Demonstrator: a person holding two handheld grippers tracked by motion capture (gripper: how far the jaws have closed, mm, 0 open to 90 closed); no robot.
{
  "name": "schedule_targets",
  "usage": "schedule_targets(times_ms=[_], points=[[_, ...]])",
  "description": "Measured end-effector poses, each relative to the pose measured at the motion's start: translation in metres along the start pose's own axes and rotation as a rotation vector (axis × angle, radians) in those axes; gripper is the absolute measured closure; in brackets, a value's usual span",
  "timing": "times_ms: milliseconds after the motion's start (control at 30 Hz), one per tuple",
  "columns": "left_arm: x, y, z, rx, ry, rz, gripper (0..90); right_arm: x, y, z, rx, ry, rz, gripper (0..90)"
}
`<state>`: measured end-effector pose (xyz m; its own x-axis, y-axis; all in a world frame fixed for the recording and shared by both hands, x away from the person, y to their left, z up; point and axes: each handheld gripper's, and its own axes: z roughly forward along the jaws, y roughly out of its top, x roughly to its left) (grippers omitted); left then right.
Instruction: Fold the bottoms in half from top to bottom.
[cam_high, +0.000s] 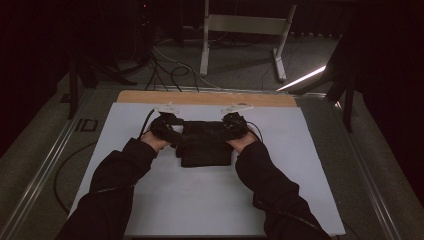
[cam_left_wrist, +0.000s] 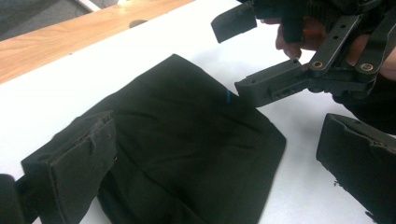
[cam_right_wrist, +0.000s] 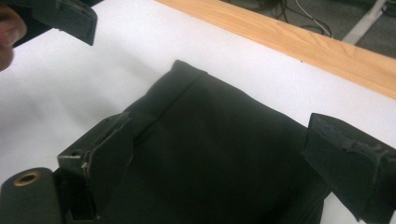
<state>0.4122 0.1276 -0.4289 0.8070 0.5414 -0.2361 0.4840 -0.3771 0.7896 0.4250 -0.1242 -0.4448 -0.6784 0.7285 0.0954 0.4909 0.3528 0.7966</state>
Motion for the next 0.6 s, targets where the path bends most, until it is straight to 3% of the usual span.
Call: schedule_targets(times_ms=[233, 600], points=[[-0.014, -0.004, -0.004, -0.008, -0.02, 0.027, 0.0, 0.009, -0.006, -0.01, -0.015, 0.035, -0.032, 8.8], [-0.024, -0.018, -0.003, -0.017, -0.041, 0.028, 0.0, 0.016, -0.029, -0.016, -0.025, 0.067, -0.027, 8.8]])
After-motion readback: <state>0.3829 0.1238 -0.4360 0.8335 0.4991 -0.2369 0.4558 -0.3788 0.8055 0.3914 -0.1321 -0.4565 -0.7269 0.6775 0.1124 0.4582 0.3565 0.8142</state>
